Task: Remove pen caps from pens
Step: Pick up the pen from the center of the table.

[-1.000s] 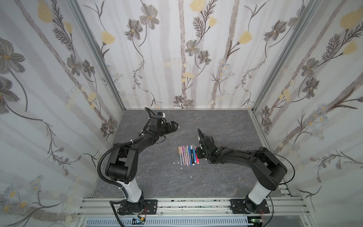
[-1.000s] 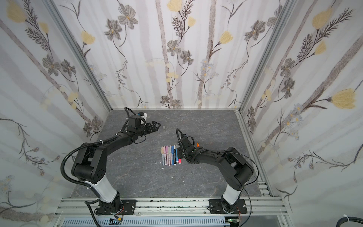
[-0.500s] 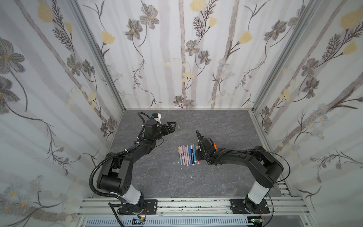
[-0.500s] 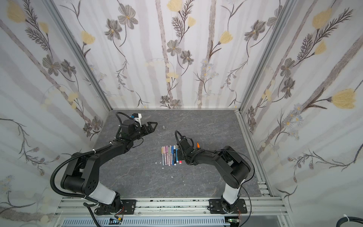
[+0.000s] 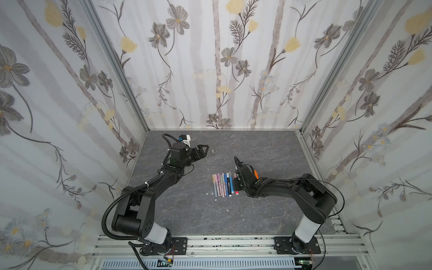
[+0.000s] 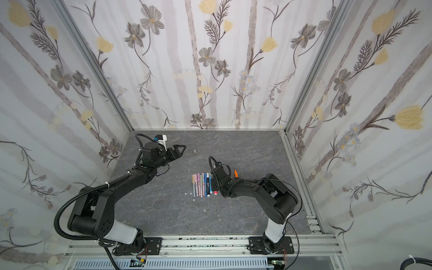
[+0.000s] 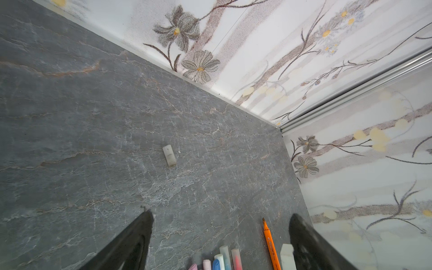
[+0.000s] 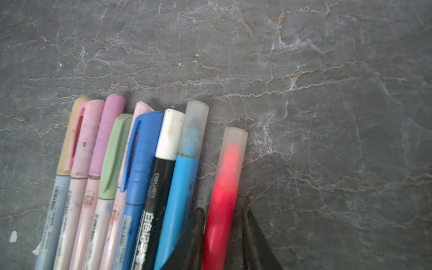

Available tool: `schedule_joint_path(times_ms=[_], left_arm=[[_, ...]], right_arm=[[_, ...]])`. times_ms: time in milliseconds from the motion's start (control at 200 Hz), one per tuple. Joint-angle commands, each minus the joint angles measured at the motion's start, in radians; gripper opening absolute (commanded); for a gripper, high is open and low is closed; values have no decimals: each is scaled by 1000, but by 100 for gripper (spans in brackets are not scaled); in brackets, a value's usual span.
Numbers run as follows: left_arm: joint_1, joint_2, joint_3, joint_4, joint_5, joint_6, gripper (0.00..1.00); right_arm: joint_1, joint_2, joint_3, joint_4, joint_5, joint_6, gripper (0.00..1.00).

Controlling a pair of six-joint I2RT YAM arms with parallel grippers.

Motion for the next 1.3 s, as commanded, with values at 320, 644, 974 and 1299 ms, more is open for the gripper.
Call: schedule_joint_path(times_ms=[320, 644, 974, 1299], left_arm=[[-4, -13, 32, -82, -27, 67, 90], [-30, -15, 67, -143, -5, 105, 89], [-124, 18, 87, -165, 128, 101, 88], [-235, 85, 68, 7, 257, -28, 82]], right_arm=[[46, 13, 42, -316, 132, 1, 26], [45, 14, 37, -305, 107, -4, 11], [-41, -277, -48, -182, -26, -78, 6], [-124, -467, -167, 48, -187, -107, 4]])
